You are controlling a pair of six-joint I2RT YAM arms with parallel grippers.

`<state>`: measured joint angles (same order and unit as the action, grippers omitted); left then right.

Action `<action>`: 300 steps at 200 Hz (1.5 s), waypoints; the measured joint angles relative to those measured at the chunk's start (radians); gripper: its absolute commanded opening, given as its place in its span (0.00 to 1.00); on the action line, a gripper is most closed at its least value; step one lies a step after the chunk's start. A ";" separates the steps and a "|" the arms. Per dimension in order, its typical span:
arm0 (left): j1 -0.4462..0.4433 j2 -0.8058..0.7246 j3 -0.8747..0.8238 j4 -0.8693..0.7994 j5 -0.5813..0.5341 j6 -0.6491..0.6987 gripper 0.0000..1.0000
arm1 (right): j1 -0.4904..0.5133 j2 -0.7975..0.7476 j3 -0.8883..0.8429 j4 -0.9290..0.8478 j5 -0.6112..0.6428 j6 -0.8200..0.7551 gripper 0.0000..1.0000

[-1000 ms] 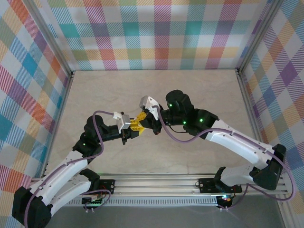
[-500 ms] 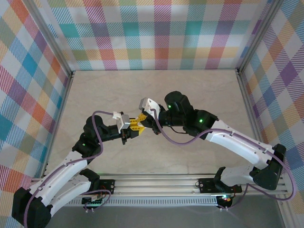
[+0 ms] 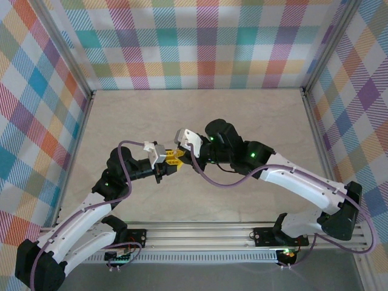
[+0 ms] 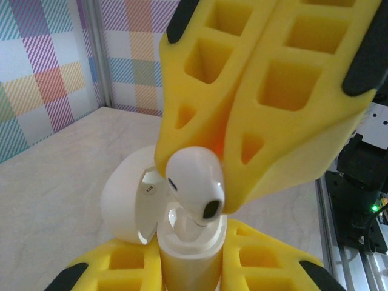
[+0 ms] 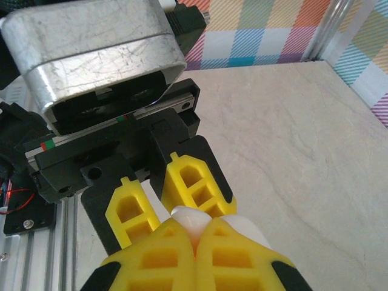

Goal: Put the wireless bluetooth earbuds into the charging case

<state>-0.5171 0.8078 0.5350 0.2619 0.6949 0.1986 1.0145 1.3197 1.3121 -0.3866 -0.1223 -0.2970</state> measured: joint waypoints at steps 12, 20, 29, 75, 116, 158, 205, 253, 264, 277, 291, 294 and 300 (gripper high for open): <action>0.000 0.000 0.000 0.002 0.000 0.000 0.00 | 0.000 0.000 0.000 0.000 0.010 -0.003 0.00; 0.000 0.000 0.000 0.003 0.000 0.000 0.00 | 0.000 0.000 0.000 -0.001 0.015 -0.005 0.00; 0.000 0.000 0.000 0.003 0.000 -0.002 0.00 | 0.000 0.000 0.000 -0.003 0.023 -0.007 0.00; -0.006 0.000 0.000 0.003 -0.002 -0.003 0.00 | 0.001 0.000 0.000 -0.004 0.040 -0.008 0.00; -0.006 0.000 0.000 0.000 -0.023 -0.003 0.00 | 0.001 0.000 0.000 -0.004 0.046 0.003 0.00; -0.007 0.001 0.000 0.000 -0.043 -0.003 0.00 | 0.001 0.000 0.000 -0.005 0.063 0.023 0.00; -0.007 -0.003 0.000 -0.003 -0.063 -0.003 0.00 | 0.001 0.002 0.000 -0.004 0.067 0.037 0.00; -0.011 -0.016 0.000 -0.029 -0.106 -0.003 0.00 | 0.008 0.031 0.006 -0.003 0.086 0.087 0.00; -0.011 -0.016 0.000 -0.034 -0.117 -0.003 0.00 | 0.009 0.039 0.010 -0.002 0.090 0.104 0.00; -0.011 -0.016 0.000 -0.035 -0.127 -0.004 0.00 | 0.010 0.047 0.016 -0.002 0.098 0.121 0.00; -0.011 -0.017 0.000 -0.035 -0.133 -0.005 0.00 | 0.011 0.051 0.020 -0.002 0.107 0.140 0.00; -0.011 -0.017 0.000 -0.035 -0.135 -0.007 0.00 | 0.011 0.051 0.020 -0.002 0.108 0.144 0.00; -0.011 -0.017 0.000 -0.035 -0.137 -0.007 0.00 | 0.012 0.052 0.020 -0.002 0.113 0.157 0.00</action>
<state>-0.5282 0.7906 0.5346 0.2264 0.5579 0.1913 1.0267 1.3720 1.3319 -0.3889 -0.0093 -0.1398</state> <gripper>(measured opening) 0.190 0.052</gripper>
